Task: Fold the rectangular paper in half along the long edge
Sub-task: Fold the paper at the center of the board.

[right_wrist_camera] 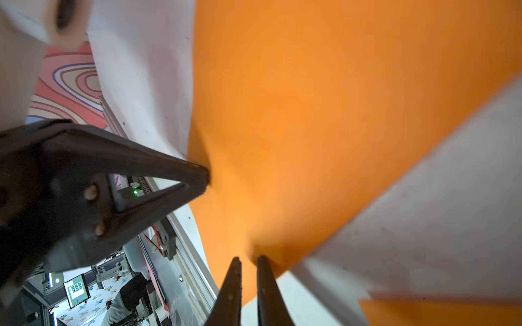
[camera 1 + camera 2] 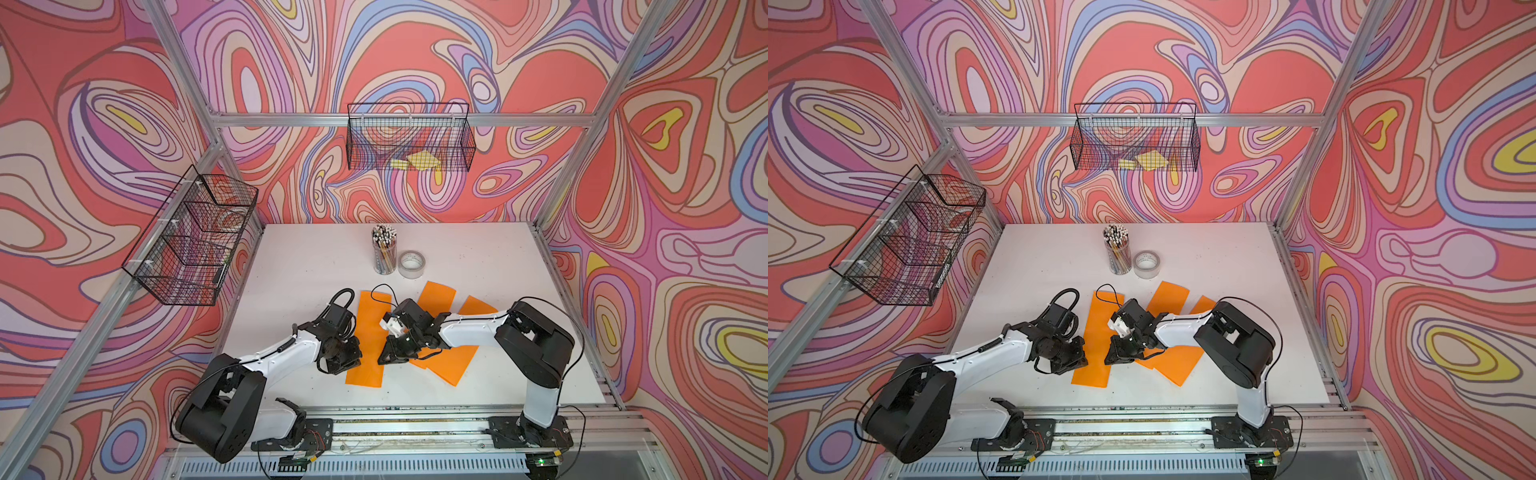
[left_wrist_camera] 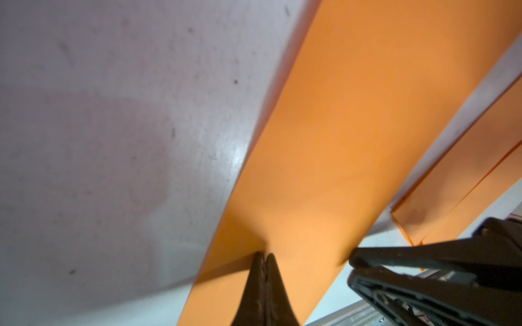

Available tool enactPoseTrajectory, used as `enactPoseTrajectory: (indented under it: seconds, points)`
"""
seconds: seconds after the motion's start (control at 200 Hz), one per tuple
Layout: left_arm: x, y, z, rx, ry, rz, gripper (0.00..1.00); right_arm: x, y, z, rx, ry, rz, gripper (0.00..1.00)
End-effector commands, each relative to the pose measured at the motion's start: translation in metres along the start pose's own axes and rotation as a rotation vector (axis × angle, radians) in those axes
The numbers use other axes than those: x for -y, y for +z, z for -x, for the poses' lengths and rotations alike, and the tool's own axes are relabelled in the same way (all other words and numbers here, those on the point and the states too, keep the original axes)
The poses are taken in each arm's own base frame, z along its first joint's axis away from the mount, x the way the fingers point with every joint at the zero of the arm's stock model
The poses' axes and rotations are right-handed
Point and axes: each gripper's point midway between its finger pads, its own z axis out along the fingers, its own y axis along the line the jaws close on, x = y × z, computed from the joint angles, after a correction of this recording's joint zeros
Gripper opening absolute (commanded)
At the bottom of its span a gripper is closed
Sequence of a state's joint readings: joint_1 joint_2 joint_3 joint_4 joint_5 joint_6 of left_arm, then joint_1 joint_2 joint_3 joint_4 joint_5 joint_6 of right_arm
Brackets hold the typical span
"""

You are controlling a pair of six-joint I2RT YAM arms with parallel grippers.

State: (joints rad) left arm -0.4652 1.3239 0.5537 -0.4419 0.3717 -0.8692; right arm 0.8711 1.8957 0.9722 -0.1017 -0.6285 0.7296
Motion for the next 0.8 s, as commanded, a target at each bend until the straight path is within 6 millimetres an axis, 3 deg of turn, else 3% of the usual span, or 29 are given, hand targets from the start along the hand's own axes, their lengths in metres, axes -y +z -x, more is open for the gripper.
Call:
enactPoseTrajectory:
  seconds: [0.0,0.175,0.375,0.526,0.796]
  points:
    - [-0.023,0.009,-0.007,-0.017,-0.038,0.088,0.00,0.016,0.010,-0.004,-0.018,0.011,-0.027,0.14]
    - [-0.025,0.006,-0.008,-0.011,-0.037,0.096,0.00,0.021,0.007,-0.006,-0.022,0.008,-0.056,0.13]
    - [-0.024,0.007,-0.008,-0.013,-0.037,0.096,0.00,-0.011,-0.019,-0.001,0.035,-0.029,-0.029,0.14]
    - [-0.024,0.007,-0.007,-0.015,-0.037,0.098,0.00,-0.015,-0.007,-0.018,-0.014,-0.039,-0.023,0.14]
    - [-0.025,0.005,-0.008,-0.013,-0.035,0.103,0.00,0.001,0.012,-0.034,-0.066,-0.015,-0.052,0.14]
